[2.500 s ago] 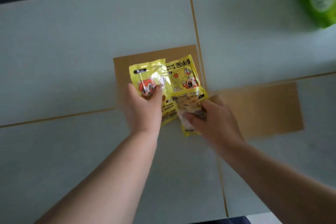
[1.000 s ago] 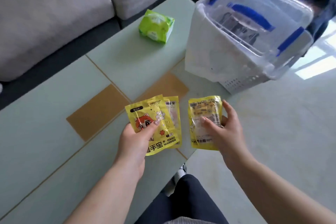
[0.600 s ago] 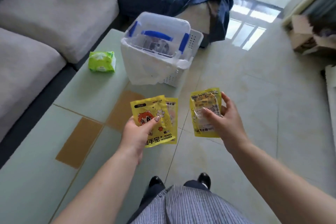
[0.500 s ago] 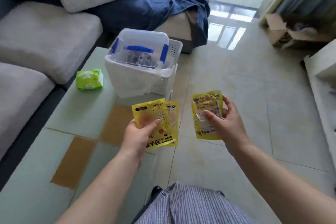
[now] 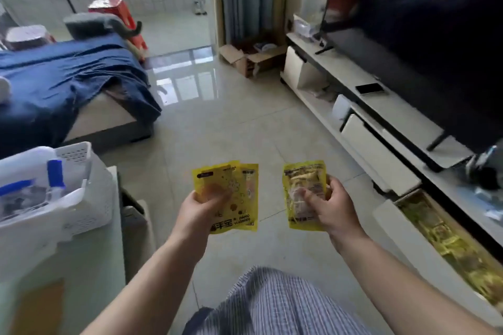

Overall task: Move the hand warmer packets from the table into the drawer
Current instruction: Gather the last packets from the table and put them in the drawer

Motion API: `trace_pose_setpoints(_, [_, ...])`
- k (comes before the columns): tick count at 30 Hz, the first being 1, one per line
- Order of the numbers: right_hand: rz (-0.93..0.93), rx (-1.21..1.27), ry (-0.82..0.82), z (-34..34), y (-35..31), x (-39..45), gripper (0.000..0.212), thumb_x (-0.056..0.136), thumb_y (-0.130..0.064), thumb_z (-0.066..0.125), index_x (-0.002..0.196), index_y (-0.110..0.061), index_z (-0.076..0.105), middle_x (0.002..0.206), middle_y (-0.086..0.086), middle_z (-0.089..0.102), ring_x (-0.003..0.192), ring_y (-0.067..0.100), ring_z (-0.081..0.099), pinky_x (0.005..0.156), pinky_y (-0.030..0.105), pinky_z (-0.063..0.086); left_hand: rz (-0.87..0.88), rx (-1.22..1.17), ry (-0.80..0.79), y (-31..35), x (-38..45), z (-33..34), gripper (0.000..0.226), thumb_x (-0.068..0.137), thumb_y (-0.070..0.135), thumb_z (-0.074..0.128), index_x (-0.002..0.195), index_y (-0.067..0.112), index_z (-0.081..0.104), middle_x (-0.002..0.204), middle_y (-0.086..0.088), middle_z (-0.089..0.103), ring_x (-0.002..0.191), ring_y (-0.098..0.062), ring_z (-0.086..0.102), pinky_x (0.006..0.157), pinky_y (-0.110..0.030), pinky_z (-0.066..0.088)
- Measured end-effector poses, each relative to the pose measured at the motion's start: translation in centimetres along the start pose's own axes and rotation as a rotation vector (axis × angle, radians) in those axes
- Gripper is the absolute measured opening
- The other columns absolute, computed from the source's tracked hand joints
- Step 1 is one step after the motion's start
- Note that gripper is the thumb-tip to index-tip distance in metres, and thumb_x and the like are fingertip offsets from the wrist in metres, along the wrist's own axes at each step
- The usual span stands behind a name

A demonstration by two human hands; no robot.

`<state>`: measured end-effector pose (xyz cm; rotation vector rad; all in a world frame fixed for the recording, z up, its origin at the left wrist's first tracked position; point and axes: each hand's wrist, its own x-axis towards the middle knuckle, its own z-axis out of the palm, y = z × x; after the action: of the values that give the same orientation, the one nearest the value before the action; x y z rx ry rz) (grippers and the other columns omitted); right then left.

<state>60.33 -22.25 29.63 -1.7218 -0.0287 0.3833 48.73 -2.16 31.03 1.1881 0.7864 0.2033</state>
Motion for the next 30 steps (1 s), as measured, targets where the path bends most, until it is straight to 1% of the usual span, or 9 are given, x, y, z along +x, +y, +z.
trace_pose_setpoints(3, [0.014,-0.020,0.059,-4.8,0.2,1.2,0.029,0.076,-0.020,0.076,0.099,-0.023,0.058,0.097,0.006,0.069,0.088,0.023,0.067,0.076,0.043,0.058,-0.010,0.001,-0.079,-0.4,0.6,5.2,0.056,0.061,0.026,0.077,0.110,0.004,0.060,0.097,-0.018,0.071,0.086,-0.035,0.068,0.078,-0.047,0.053])
trace_pose_setpoints(7, [0.041,-0.029,0.164,-14.4,0.5,3.4,0.034,0.076,-0.026,0.077,0.104,-0.022,0.057,0.100,0.006,0.069,0.092,0.024,0.067,0.080,0.044,0.057,-0.033,0.036,-0.196,-1.7,1.4,15.7,0.029,0.077,0.012,0.074,0.104,0.006,0.062,0.094,-0.016,0.070,0.082,-0.033,0.067,0.073,-0.042,0.054])
trace_pose_setpoints(10, [0.084,-0.054,0.253,-21.0,0.8,4.7,0.036,0.076,-0.030,0.076,0.106,-0.020,0.057,0.100,0.006,0.069,0.092,0.025,0.067,0.085,0.047,0.055,-0.062,0.074,-0.281,-2.6,1.9,22.9,0.028,0.080,0.012,0.070,0.106,0.004,0.062,0.092,-0.016,0.071,0.082,-0.033,0.068,0.069,-0.039,0.054])
trace_pose_setpoints(15, [0.212,0.025,0.376,-28.6,3.4,6.0,0.020,0.075,-0.030,0.076,0.085,-0.026,0.059,0.094,0.006,0.071,0.088,0.028,0.068,0.084,0.051,0.055,-0.135,0.168,-0.396,-4.3,2.8,31.5,0.037,0.073,0.018,0.075,0.106,0.005,0.064,0.095,-0.018,0.073,0.087,-0.037,0.069,0.074,-0.045,0.055])
trace_pose_setpoints(19, [0.324,0.144,0.476,-32.0,5.6,6.7,0.022,0.077,-0.029,0.074,0.081,-0.026,0.053,0.095,0.005,0.068,0.094,0.027,0.066,0.090,0.050,0.052,-0.185,0.266,-0.460,-5.6,4.8,37.0,0.032,0.077,0.016,0.074,0.106,0.005,0.065,0.097,-0.019,0.073,0.089,-0.039,0.069,0.081,-0.051,0.054])
trace_pose_setpoints(21, [0.370,0.212,0.528,-33.5,6.9,7.5,0.023,0.078,-0.030,0.073,0.089,-0.027,0.054,0.101,0.006,0.068,0.098,0.028,0.064,0.093,0.050,0.051,-0.212,0.317,-0.496,-6.1,6.3,39.8,0.031,0.078,0.016,0.074,0.106,0.005,0.064,0.097,-0.019,0.073,0.090,-0.039,0.069,0.081,-0.051,0.054])
trace_pose_setpoints(24, [0.443,0.279,0.611,-36.1,8.6,10.1,0.033,0.078,-0.034,0.073,0.105,-0.026,0.055,0.108,0.005,0.068,0.101,0.027,0.064,0.095,0.050,0.049,-0.247,0.390,-0.567,-7.0,9.7,44.8,0.031,0.078,0.016,0.073,0.106,0.006,0.064,0.096,-0.017,0.073,0.089,-0.037,0.070,0.079,-0.047,0.055])
trace_pose_setpoints(27, [0.485,0.375,0.668,-37.7,9.5,11.3,0.043,0.071,-0.041,0.076,0.106,-0.026,0.057,0.112,0.005,0.067,0.102,0.028,0.064,0.095,0.053,0.049,-0.284,0.455,-0.602,-7.4,11.5,47.5,0.026,0.081,0.014,0.071,0.105,0.007,0.063,0.094,-0.017,0.073,0.087,-0.036,0.070,0.073,-0.043,0.055])
trace_pose_setpoints(30, [0.537,0.475,0.764,-40.7,12.5,12.9,0.089,0.043,-0.065,0.080,0.121,-0.029,0.055,0.119,-0.001,0.065,0.110,0.027,0.061,0.098,0.055,0.046,-0.346,0.541,-0.643,-9.0,14.4,52.5,0.020,0.083,0.009,0.067,0.102,0.007,0.060,0.092,-0.017,0.071,0.083,-0.035,0.068,0.070,-0.041,0.054])
